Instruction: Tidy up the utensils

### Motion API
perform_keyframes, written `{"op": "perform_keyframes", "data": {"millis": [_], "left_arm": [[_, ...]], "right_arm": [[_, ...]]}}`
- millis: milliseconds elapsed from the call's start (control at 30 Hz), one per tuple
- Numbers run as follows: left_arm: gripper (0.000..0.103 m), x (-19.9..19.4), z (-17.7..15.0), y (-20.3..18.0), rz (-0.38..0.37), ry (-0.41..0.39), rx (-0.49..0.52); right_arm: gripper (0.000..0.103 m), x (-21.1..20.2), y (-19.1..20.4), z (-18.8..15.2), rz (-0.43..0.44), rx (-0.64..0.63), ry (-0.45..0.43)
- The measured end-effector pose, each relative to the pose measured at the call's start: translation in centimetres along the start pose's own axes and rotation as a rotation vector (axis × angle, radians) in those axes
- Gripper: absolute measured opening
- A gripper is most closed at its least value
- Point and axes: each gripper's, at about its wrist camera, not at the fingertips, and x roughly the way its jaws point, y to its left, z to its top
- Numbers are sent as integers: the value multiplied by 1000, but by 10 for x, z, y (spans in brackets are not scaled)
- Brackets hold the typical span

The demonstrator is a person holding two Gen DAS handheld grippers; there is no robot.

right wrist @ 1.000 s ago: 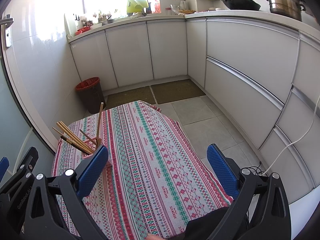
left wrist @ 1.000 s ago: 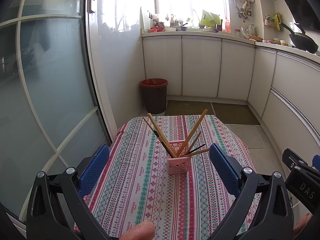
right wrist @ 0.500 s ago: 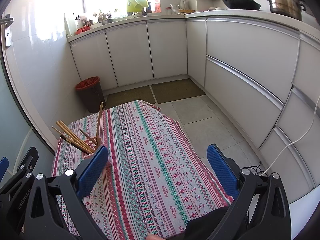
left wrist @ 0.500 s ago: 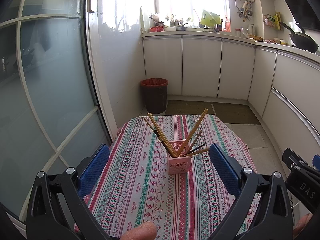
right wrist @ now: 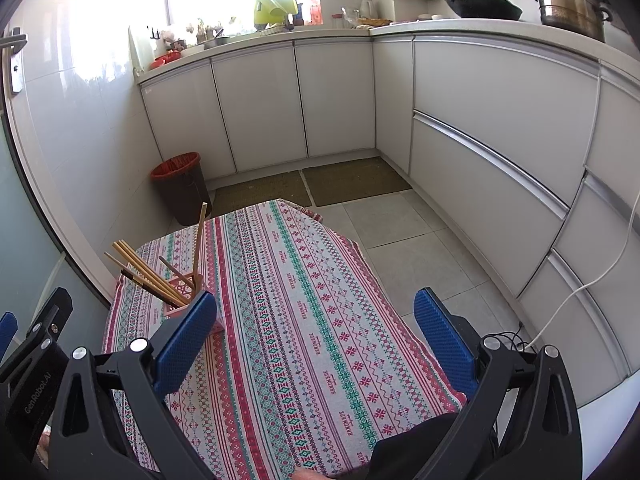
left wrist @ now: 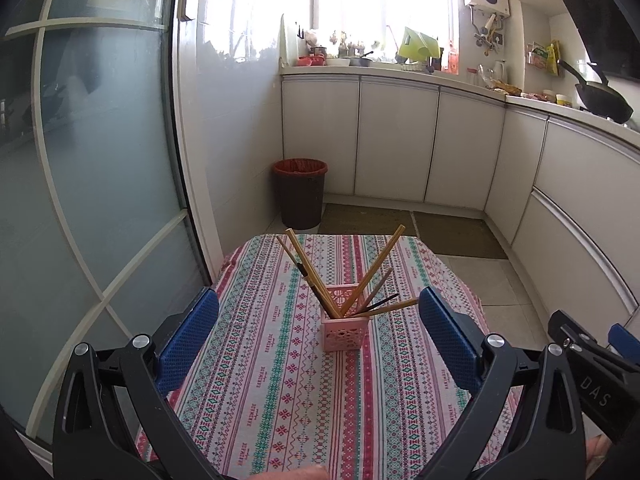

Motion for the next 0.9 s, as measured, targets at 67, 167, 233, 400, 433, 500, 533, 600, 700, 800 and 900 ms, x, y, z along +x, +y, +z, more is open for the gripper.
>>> {"op": "perform_keyframes", "data": {"millis": [67, 167, 233, 400, 433, 500, 533, 600, 700, 800, 900], "left_arm": [[96, 1, 1, -2, -23, 8, 0], [96, 2, -2, -5, -37, 16, 18], [96, 2, -3, -7, -35, 7, 35], [89, -4, -3, -6, -34, -40, 36], [89, -5, -3, -6, -29, -47, 36], [87, -6, -4, -7, -24, -53, 44], [87, -6, -4, -8, -23, -50, 52], [95, -5, -7, -10, -41, -42, 53], [96, -5, -6, -11, -24, -28, 43], [96, -5, -4, -12, -14, -25, 45], [96, -5, -3, -10, -13, -24, 41]], "right_arm": [[96, 0, 0, -1, 2, -2, 4], [96, -1, 1, -1, 5, 0, 3], [96, -2, 0, -1, 7, 3, 0], [96, -4, -1, 1, 7, 5, -7], [96, -4, -2, 1, 7, 6, -6], [96, -4, -2, 2, 6, 7, -11], [96, -4, -2, 2, 3, 6, -13], [96, -4, -2, 3, 6, 5, -12], [96, -4, -2, 3, 4, 5, -17], [96, -5, -3, 3, 3, 5, -19], [96, -4, -2, 3, 2, 8, -18]]}}
